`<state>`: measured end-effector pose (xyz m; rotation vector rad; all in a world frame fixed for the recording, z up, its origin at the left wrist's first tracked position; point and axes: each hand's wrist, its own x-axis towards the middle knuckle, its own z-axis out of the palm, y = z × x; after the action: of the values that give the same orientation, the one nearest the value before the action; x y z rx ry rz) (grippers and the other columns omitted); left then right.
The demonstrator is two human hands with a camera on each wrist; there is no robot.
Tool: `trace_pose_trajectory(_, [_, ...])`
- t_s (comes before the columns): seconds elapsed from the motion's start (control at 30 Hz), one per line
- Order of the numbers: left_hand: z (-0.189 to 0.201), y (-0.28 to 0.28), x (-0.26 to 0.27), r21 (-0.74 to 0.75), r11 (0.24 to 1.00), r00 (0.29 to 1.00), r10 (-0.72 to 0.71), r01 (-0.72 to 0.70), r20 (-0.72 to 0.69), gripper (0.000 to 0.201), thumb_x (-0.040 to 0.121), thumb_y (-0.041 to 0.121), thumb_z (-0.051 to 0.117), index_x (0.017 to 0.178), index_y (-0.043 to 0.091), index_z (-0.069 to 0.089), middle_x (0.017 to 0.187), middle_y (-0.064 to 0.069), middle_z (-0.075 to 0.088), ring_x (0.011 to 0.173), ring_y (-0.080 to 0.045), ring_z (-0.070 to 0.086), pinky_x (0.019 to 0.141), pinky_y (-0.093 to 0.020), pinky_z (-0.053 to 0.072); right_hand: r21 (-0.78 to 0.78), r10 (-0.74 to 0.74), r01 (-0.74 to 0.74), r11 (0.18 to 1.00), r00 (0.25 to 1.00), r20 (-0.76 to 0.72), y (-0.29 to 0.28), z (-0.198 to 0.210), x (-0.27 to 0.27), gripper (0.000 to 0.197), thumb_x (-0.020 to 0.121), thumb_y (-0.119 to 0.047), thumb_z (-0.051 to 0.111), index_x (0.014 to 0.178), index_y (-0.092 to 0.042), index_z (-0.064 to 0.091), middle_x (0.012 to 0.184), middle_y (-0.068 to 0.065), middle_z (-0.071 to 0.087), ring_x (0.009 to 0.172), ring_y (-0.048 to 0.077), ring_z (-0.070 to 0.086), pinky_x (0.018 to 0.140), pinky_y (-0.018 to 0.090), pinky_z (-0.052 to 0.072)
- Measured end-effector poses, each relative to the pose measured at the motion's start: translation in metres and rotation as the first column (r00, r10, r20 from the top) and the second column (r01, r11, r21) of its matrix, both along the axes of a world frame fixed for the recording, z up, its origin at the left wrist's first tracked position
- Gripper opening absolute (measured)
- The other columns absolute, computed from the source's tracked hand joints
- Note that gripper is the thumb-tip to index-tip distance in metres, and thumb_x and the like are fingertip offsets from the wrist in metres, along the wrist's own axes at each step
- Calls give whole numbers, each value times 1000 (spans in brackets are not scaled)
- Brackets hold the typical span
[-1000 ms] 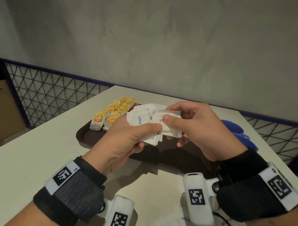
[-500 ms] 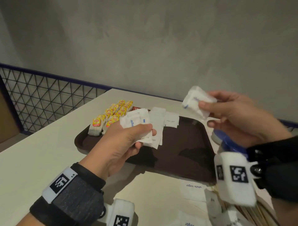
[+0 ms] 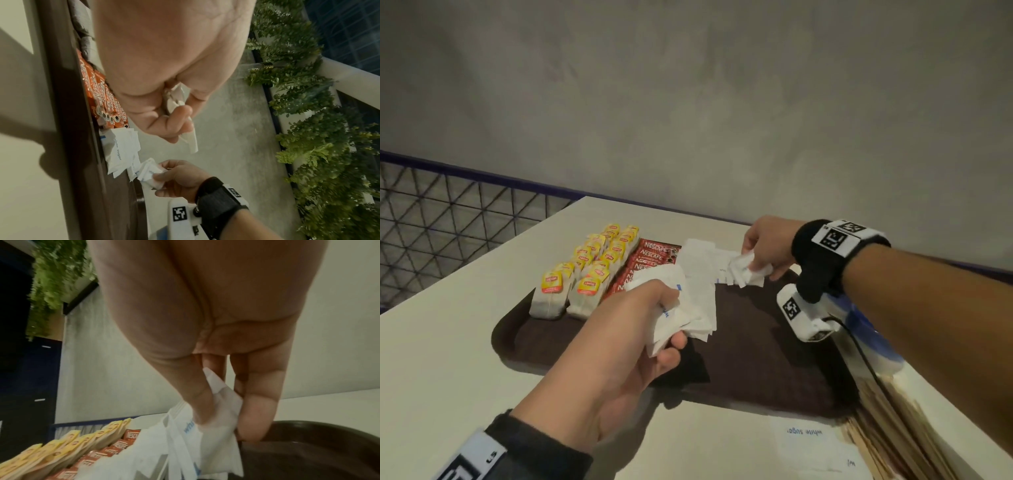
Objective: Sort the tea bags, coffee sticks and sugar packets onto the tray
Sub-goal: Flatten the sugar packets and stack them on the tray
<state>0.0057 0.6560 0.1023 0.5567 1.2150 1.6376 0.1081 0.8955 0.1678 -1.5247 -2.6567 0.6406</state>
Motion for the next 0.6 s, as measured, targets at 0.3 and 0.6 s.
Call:
trace_pose_trajectory(0.3, [2, -1, 7, 13, 999, 987, -42, 41, 158, 16, 100, 11, 54, 107, 2, 65, 83, -14, 63, 47, -13, 52, 35, -19, 37, 133, -41, 23, 991, 990, 133, 19, -26, -19, 26, 85, -1, 73, 110, -1, 73, 102, 17, 75, 92, 34, 75, 85, 48, 62])
trace_pose_trajectory(0.6, [5, 1, 10, -36, 999, 970, -11, 20, 245, 27, 92, 9, 59, 117, 9, 69, 77, -12, 66, 47, -14, 47, 34, -19, 33, 318, -84, -13, 948, 954, 288, 17, -38, -19, 17, 85, -19, 77, 87, -9, 63, 69, 6, 62, 55, 19, 57, 58, 28, 50])
